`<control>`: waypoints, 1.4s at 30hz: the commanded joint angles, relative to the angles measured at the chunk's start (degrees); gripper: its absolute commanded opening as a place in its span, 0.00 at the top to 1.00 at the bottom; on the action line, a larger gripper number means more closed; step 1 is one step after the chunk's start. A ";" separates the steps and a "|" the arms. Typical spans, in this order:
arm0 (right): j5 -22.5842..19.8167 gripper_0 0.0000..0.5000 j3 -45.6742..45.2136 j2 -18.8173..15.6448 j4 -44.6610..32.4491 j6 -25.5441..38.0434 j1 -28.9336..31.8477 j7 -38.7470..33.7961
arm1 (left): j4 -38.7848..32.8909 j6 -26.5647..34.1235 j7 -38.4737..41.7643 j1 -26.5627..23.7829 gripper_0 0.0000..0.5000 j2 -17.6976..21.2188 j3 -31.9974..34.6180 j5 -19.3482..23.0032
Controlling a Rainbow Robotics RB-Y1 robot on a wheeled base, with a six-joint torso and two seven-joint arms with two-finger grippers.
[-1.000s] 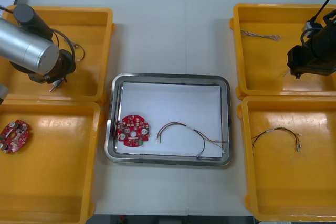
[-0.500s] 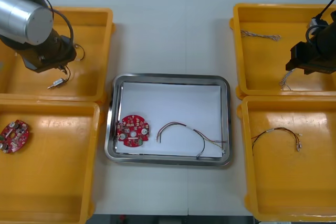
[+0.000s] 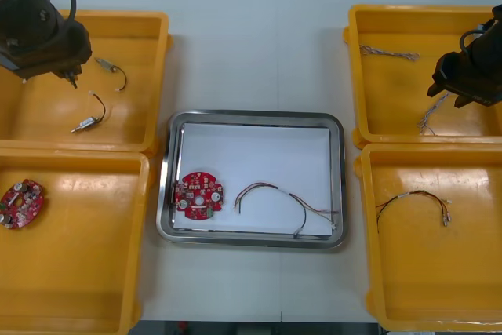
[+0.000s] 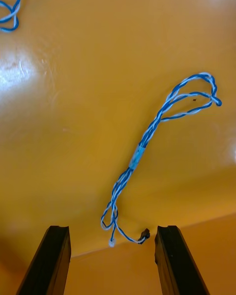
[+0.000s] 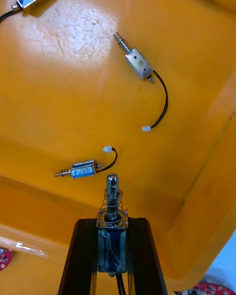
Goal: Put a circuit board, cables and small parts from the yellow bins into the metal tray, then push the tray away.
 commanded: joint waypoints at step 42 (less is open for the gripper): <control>3.44 0.00 6.09 2.41 17.69 -15.98 -7.02 -21.98 | -17.62 1.65 19.81 -8.09 1.00 -8.44 -21.71 8.41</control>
